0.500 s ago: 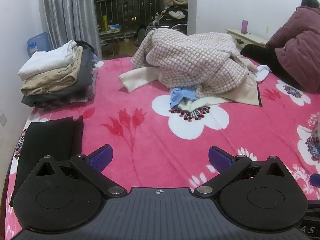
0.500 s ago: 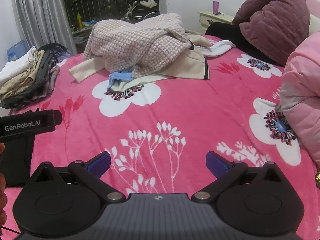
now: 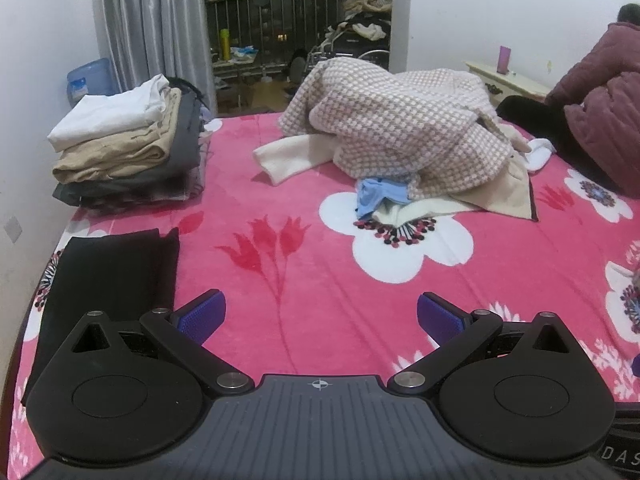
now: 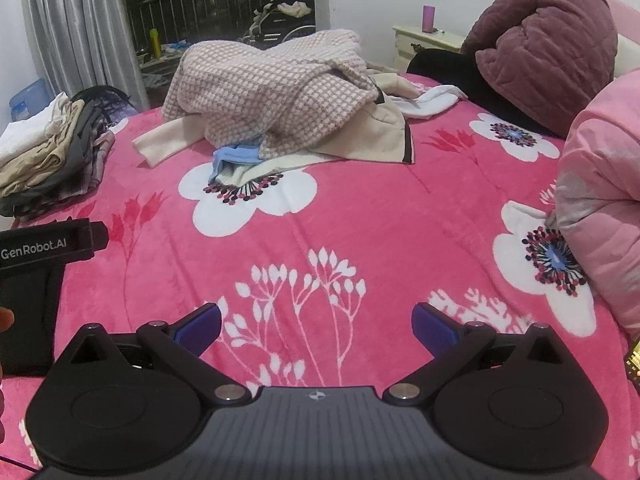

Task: Fold clothes

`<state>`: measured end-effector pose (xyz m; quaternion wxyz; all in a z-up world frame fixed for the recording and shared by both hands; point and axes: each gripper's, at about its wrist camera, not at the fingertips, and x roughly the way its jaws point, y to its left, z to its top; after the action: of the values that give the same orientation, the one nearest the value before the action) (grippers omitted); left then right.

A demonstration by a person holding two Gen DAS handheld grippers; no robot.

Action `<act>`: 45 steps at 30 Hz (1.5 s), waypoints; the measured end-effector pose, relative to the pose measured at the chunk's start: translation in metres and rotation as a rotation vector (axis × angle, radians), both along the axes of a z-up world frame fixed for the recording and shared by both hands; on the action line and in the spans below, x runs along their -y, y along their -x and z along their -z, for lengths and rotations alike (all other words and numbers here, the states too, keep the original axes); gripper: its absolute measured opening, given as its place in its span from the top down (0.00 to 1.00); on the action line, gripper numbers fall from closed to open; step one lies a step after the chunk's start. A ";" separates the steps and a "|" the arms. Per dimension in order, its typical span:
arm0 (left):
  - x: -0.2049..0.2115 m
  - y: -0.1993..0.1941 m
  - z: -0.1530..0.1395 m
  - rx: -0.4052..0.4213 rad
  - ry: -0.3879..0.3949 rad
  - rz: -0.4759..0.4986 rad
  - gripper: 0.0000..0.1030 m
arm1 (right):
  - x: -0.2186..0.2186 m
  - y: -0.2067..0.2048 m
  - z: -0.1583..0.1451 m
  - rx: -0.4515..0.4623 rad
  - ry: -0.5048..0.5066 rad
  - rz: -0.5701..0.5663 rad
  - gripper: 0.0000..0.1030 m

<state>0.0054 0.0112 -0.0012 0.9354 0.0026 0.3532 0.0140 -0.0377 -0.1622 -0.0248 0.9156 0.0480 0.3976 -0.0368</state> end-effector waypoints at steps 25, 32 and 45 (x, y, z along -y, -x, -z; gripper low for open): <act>-0.003 0.001 0.011 -0.040 0.023 0.014 0.00 | -0.007 -0.003 0.000 -0.013 0.007 -0.005 0.00; -0.002 0.001 0.012 -0.049 0.022 0.014 0.00 | -0.008 -0.002 0.001 -0.017 0.007 -0.009 0.00; 0.000 0.001 0.013 -0.050 0.007 0.028 0.00 | -0.010 -0.004 0.004 -0.027 0.008 -0.014 0.00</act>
<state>0.0043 0.0117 -0.0144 0.9264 0.0045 0.3765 -0.0004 -0.0339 -0.1517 -0.0288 0.9105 0.0413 0.4101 -0.0327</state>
